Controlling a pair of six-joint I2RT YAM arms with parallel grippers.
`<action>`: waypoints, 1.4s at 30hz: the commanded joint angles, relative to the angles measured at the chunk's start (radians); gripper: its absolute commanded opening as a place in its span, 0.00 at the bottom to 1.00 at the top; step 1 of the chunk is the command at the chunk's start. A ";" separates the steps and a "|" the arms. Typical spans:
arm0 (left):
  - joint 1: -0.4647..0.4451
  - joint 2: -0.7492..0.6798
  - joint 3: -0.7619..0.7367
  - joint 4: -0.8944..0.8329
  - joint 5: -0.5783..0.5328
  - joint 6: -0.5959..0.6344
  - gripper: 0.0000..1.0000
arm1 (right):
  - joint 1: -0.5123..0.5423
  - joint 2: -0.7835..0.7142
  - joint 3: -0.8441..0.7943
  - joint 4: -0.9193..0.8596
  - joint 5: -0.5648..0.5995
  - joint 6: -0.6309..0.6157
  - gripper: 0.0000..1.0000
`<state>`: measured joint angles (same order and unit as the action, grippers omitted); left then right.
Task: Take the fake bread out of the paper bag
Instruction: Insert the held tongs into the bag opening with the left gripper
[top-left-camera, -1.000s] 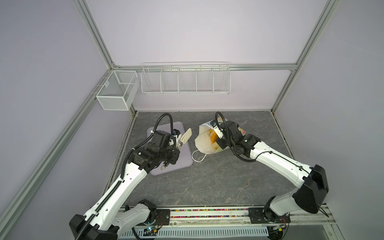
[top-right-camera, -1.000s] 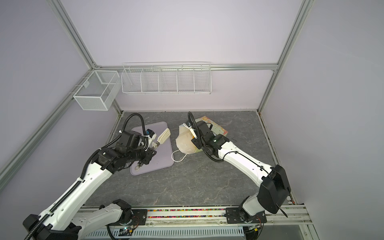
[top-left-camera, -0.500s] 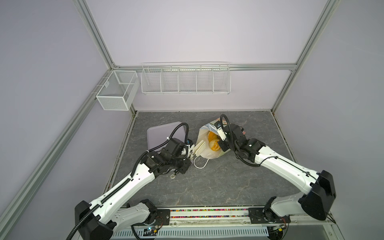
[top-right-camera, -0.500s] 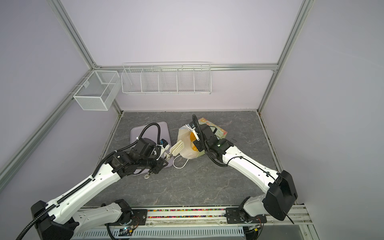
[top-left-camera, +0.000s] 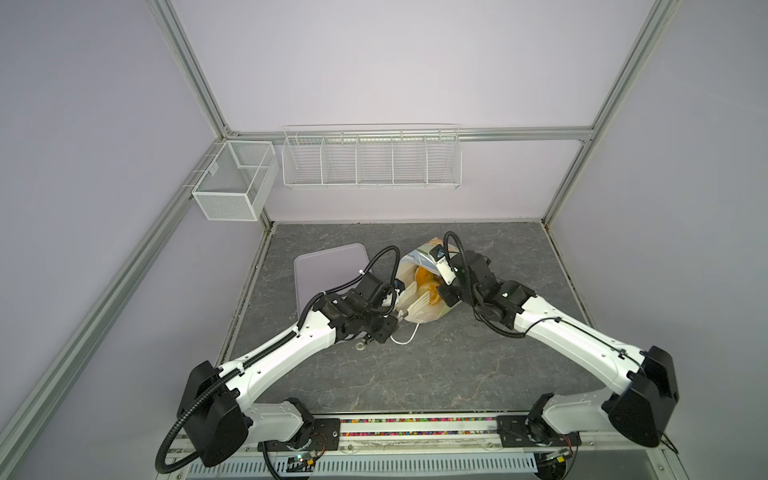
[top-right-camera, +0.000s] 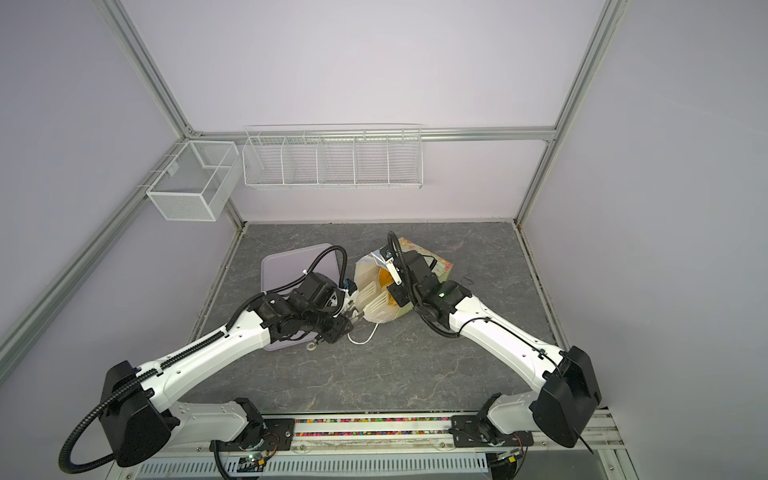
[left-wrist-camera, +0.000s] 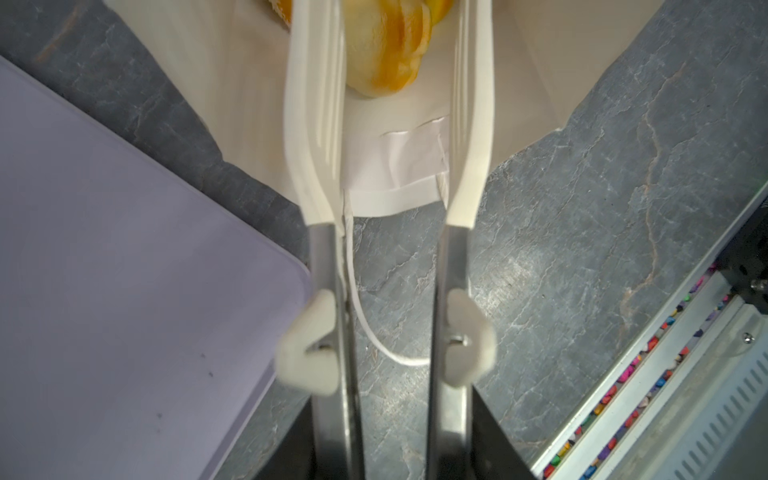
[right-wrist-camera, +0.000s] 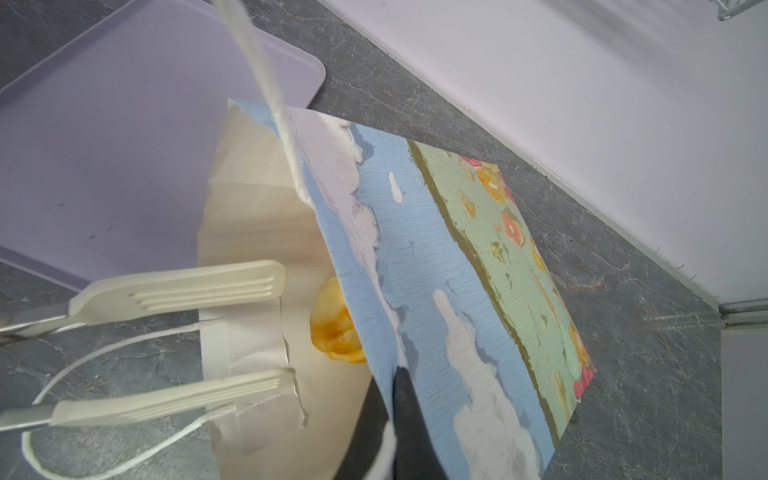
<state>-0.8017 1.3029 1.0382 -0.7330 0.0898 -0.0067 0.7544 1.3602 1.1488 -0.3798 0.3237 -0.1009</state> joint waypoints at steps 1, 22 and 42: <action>-0.005 0.020 0.045 0.050 -0.025 0.045 0.44 | 0.002 -0.045 -0.016 0.053 -0.034 0.000 0.07; -0.005 0.206 0.161 -0.016 0.005 0.111 0.46 | 0.003 -0.064 -0.021 0.058 -0.040 -0.014 0.07; -0.004 0.076 0.123 -0.035 -0.026 0.070 0.08 | 0.003 -0.050 -0.020 0.049 -0.009 -0.028 0.07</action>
<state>-0.8017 1.4212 1.1702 -0.7773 0.0647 0.0704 0.7544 1.3277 1.1339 -0.3752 0.3099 -0.1207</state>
